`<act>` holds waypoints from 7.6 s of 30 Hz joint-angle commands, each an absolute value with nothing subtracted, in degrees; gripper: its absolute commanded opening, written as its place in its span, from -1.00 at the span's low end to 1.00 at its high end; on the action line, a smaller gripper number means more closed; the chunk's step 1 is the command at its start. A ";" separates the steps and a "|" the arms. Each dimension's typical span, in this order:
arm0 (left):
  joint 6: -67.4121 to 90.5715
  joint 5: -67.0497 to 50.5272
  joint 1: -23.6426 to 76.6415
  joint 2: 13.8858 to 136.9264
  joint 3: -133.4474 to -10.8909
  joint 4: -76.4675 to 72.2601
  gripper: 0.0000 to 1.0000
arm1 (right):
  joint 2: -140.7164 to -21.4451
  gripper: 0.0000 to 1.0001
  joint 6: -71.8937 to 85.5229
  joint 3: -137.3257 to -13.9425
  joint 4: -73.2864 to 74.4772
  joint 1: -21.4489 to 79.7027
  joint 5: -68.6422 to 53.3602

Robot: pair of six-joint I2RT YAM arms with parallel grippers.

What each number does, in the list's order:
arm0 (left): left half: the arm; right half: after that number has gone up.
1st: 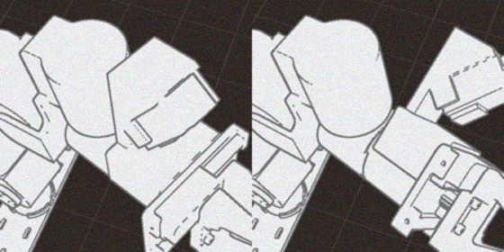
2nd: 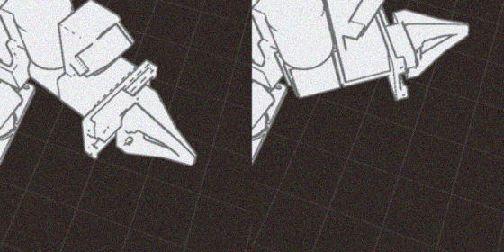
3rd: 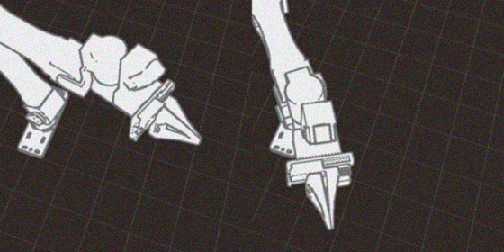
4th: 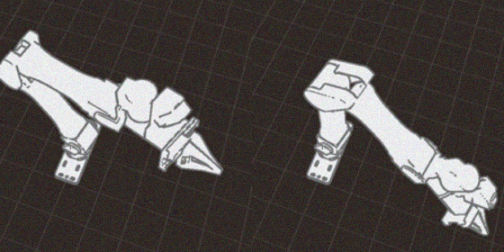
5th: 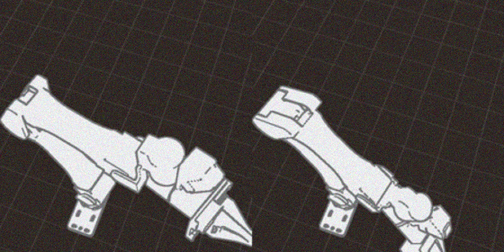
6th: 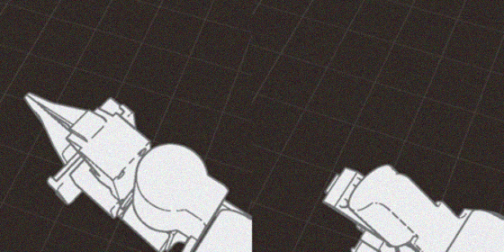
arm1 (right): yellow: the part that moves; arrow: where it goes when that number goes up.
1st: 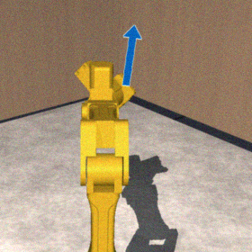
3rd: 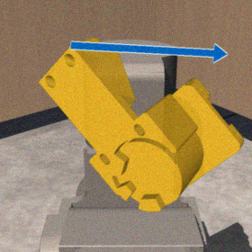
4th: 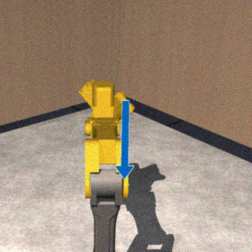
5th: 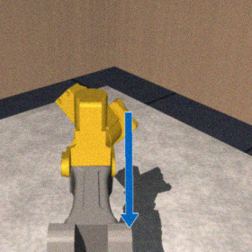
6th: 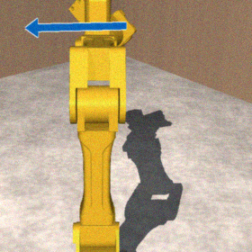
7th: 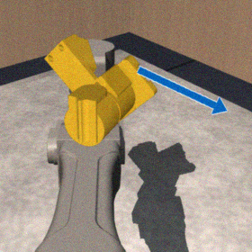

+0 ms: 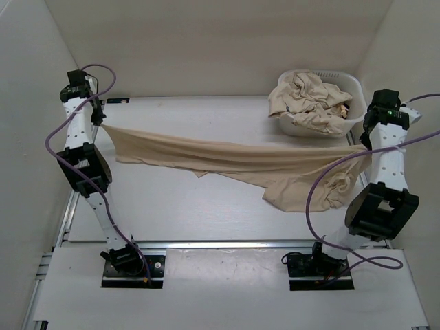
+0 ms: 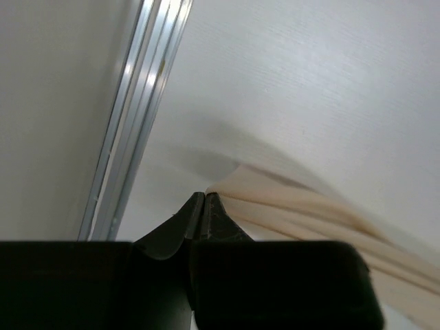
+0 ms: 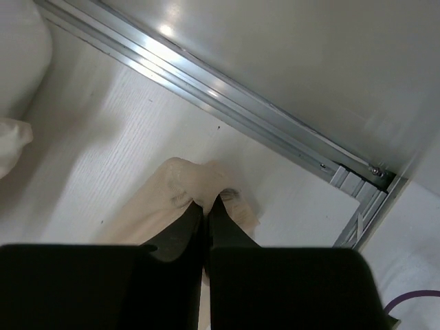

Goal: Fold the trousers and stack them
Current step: Flatten the trousers out

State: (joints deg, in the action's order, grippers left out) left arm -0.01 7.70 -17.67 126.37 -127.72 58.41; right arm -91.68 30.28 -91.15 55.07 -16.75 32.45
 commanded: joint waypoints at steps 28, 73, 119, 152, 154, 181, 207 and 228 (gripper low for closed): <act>0.00 0.61 -25.93 78.84 -106.16 60.21 -0.72 | -136.47 -1.00 20.74 -116.80 51.58 33.39 20.04; 0.00 -4.66 -17.50 101.25 -133.42 46.16 -0.72 | -68.81 -1.00 31.03 -80.95 66.89 11.97 46.32; 0.00 14.67 -5.71 138.51 -140.71 37.27 -0.72 | -101.24 -0.71 24.26 -87.97 53.09 -21.88 35.43; 0.00 -5.63 29.61 120.49 -91.05 51.42 0.85 | -70.06 0.69 36.36 -61.19 55.37 5.80 19.15; 0.00 -3.26 31.28 121.73 -88.69 50.28 0.83 | -67.52 0.69 38.40 -56.70 54.84 5.80 20.20; 0.00 -10.20 25.84 105.95 -75.74 48.87 0.59 | -77.87 0.69 41.66 -50.27 49.48 3.08 22.50; 0.00 -8.72 31.83 123.24 -84.58 50.98 -0.72 | -76.73 0.69 47.37 -49.83 53.44 0.79 27.16; 0.00 15.67 -0.60 70.50 -47.09 59.33 1.00 | -73.04 0.87 39.20 -60.03 63.98 -0.79 28.57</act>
State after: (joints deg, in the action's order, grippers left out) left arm -0.21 16.12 3.95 74.28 -46.02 57.56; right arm -75.46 40.86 -58.08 59.02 -0.03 28.69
